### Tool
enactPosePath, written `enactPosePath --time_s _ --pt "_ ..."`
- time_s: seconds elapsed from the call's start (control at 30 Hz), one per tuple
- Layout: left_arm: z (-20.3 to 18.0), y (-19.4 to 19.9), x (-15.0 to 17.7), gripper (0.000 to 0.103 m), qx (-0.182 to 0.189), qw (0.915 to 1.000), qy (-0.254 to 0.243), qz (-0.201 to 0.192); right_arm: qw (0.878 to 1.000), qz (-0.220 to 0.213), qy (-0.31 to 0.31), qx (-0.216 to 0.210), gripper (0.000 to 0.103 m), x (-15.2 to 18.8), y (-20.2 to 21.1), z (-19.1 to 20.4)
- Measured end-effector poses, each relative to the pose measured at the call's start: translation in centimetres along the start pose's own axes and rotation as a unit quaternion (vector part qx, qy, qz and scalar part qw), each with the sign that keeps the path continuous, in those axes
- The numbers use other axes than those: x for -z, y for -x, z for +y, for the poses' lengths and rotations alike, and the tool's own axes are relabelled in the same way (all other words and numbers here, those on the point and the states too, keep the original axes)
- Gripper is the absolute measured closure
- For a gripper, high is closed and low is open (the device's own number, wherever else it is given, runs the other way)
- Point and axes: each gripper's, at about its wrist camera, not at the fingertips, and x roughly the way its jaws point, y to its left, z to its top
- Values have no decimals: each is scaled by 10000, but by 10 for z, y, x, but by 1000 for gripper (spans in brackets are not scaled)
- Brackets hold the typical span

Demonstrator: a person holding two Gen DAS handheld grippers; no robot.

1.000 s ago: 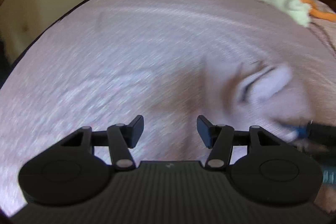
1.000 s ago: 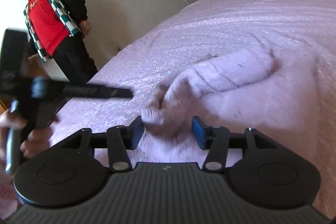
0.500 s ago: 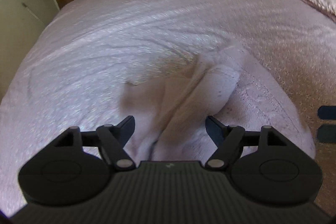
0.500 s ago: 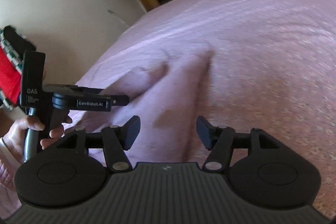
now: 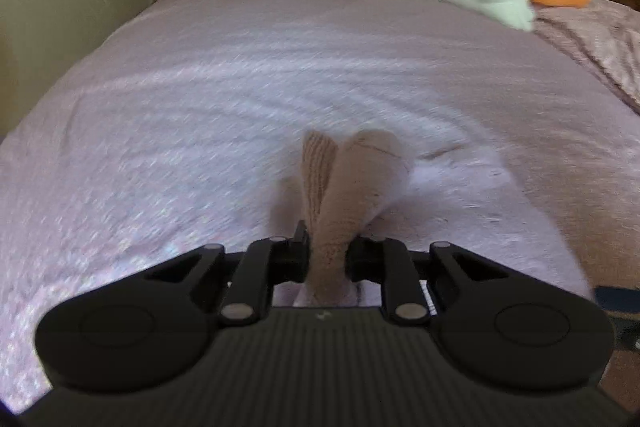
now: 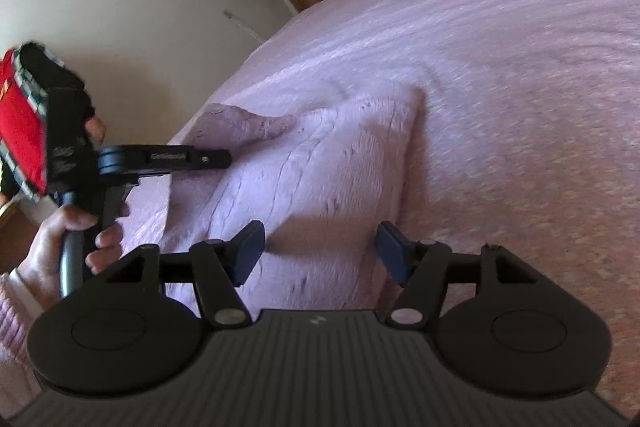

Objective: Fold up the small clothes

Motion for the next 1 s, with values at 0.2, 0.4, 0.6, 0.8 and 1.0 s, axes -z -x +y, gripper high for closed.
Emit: enactPosePath --time_s 0.2,0.4,0.6,0.8,1.0 --pt "24 -15 16 54 -177 9985 462 224 9994 -36 345 84 31 6 -4 10" --pt "31 3 27 33 -126 9964 665 506 9993 83 -336 -112 23 2 -8 -18" --pt "41 25 49 22 313 9880 1250 854 9960 434 -653 -429 20 5 -29 -28" --pt "40 7 72 16 1360 9641 1853 1327 9939 522 -770 -587 14 5 -50 -26" --pt "26 1 77 30 1621 9591 2045 1092 9941 665 -729 -443 41 -4 -63 -22"
